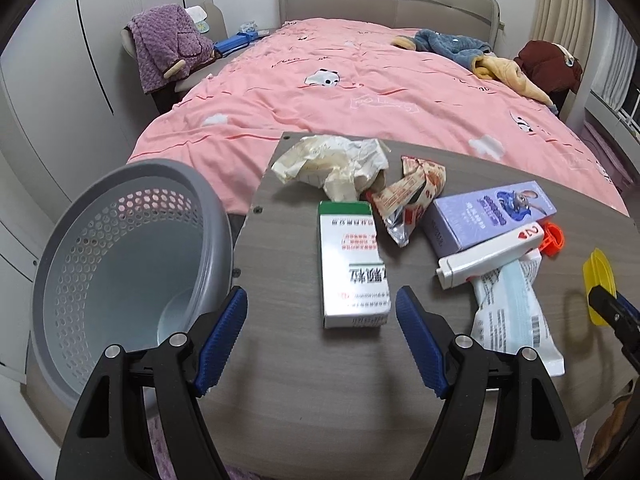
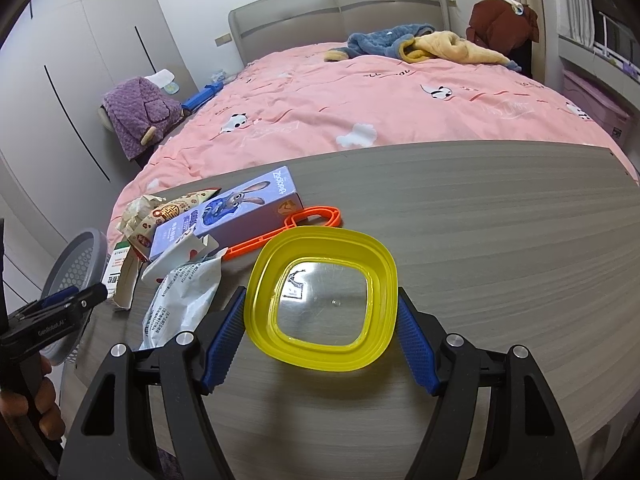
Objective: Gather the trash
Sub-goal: 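Grasp the green-and-white medicine box with the left tool while the right tool holds the lid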
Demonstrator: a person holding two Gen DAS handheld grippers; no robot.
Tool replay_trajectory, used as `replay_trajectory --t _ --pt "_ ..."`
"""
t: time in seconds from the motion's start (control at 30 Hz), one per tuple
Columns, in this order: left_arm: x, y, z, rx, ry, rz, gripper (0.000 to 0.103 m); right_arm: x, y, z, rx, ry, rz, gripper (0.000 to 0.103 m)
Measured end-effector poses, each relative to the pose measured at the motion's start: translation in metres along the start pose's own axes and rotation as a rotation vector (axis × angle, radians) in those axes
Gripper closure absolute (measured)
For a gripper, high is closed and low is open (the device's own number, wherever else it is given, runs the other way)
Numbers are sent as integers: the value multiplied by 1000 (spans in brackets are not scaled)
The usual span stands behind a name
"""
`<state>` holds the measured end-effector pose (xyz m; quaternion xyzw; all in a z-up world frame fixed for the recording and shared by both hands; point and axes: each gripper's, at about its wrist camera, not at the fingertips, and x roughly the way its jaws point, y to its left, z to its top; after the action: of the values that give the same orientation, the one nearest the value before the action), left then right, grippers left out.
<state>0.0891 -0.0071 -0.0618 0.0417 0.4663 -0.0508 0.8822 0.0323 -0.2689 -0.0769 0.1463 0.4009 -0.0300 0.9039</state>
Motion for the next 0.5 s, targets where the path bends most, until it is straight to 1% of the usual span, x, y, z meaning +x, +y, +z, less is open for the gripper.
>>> replay_trajectory --t 0.2,0.4,0.47,0.5 --pt "21 -7 13 4 26 -9 30 0 0 0 2 -1 -1 34" --pt "36 -9 16 7 48 -12 30 1 -5 2 13 -2 -8 34" --pt "37 -8 15 7 48 -18 34 2 -4 2 14 -1 -8 34" --pt "38 -8 15 11 49 -20 43 1 -5 2 13 0 -7 34"
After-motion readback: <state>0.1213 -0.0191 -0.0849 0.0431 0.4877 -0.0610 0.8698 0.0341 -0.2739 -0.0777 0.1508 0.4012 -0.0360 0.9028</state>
